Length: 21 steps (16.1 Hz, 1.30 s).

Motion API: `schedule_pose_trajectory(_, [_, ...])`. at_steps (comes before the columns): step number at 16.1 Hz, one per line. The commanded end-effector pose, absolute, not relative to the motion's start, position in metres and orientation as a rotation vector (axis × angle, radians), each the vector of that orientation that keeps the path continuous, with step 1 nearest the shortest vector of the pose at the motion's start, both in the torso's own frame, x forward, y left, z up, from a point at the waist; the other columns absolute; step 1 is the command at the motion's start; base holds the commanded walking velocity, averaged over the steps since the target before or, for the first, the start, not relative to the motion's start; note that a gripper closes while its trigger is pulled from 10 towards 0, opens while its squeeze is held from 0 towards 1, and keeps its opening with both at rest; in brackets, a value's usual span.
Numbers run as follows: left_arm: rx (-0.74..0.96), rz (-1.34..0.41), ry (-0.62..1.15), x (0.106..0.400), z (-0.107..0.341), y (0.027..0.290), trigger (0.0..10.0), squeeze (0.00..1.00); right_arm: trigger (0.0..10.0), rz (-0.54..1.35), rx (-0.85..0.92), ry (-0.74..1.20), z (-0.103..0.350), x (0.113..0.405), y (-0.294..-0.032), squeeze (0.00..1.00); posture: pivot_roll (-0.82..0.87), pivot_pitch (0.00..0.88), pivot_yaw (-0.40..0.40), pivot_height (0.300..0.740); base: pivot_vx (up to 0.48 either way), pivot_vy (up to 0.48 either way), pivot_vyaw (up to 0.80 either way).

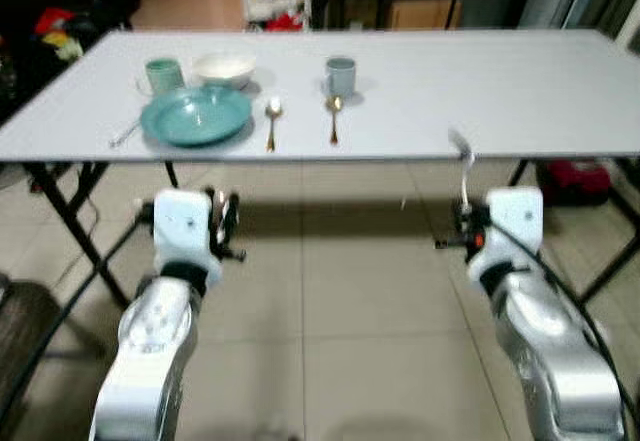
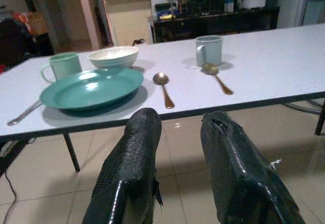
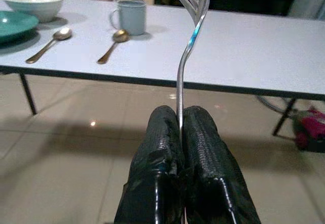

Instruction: Setting the table

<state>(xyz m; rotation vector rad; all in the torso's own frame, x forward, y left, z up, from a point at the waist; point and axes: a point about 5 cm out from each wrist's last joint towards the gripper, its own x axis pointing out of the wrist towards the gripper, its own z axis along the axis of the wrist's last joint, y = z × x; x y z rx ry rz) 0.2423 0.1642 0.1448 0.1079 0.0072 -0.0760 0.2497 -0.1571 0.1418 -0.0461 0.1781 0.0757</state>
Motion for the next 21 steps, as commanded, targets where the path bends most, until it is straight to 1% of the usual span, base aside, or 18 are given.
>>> schedule_pose_trajectory(1, [0.112, -0.054, 0.007, 0.244, 0.146, 0.168, 10.0, 0.00, 10.0, 0.099, -0.020, 0.157, 0.148, 0.250, -0.154, 0.00, -0.03, 0.000, 0.009, 0.740, 0.356, 0.000, 0.00])
schedule_pose_trajectory(2, [0.113, -0.048, 0.006, 0.245, 0.146, 0.169, 10.0, 0.00, 10.0, 0.099, -0.030, 0.160, 0.147, 0.249, -0.153, 0.00, -0.03, 0.001, 0.008, 0.740, 0.356, 0.000, 0.00])
schedule_pose_trajectory(3, [0.107, -0.038, 0.006, 0.245, 0.146, 0.171, 10.0, 0.00, 10.0, 0.055, -0.137, 0.163, 0.145, 0.251, -0.155, 0.00, -0.03, 0.002, 0.007, 0.740, 0.356, 0.000, 0.00])
schedule_pose_trajectory(4, [0.105, -0.033, 0.005, 0.245, 0.146, 0.172, 10.0, 0.00, 10.0, 0.050, -0.175, 0.152, 0.145, 0.253, -0.155, 0.00, -0.04, 0.003, 0.006, 0.740, 0.356, 0.000, 0.00])
schedule_pose_trajectory(5, [0.103, -0.024, 0.007, 0.244, 0.146, 0.174, 10.0, 0.00, 10.0, 0.055, -0.170, 0.125, 0.147, 0.254, -0.156, 0.00, -0.04, 0.003, 0.005, 0.740, 0.360, 0.000, 0.00])
schedule_pose_trajectory(8, [0.103, -0.012, 0.008, 0.244, 0.145, 0.176, 10.0, 0.00, 10.0, 0.037, -0.074, 0.110, 0.150, 0.254, -0.159, 0.00, -0.03, 0.000, 0.000, 0.740, 0.358, 0.000, 0.00])
schedule_pose_trajectory(10, [0.105, -0.010, 0.006, 0.243, 0.146, 0.176, 10.0, 0.00, 10.0, 0.036, -0.085, 0.124, 0.148, 0.255, -0.159, 0.00, -0.03, 0.000, -0.004, 0.740, 0.356, 0.000, 0.00])
schedule_pose_trajectory(11, [0.105, -0.004, 0.005, 0.243, 0.146, 0.177, 10.0, 0.00, 10.0, 0.111, -0.062, 0.124, 0.148, 0.254, -0.154, 0.00, -0.02, 0.000, -0.008, 0.740, 0.352, 0.000, 0.00])
schedule_pose_trajectory(17, [0.101, -0.005, 0.002, 0.242, 0.146, 0.176, 10.0, 0.00, 10.0, 0.203, -0.067, 0.121, 0.147, 0.252, -0.143, 0.00, -0.02, 0.000, -0.012, 0.740, 0.352, 0.000, 0.00])
schedule_pose_trajectory(19, [0.100, -0.008, 0.004, 0.242, 0.146, 0.176, 10.0, 0.00, 10.0, 0.236, -0.111, 0.116, 0.147, 0.250, -0.140, 0.00, -0.02, 0.000, -0.010, 0.740, 0.354, 0.000, 0.80])
schedule_pose_trajectory(21, [0.107, -0.017, 0.005, 0.243, 0.146, 0.175, 10.0, 0.00, 10.0, 0.213, -0.083, 0.106, 0.148, 0.251, -0.142, 0.00, -0.02, 0.000, -0.007, 0.740, 0.352, 0.000, 0.71])
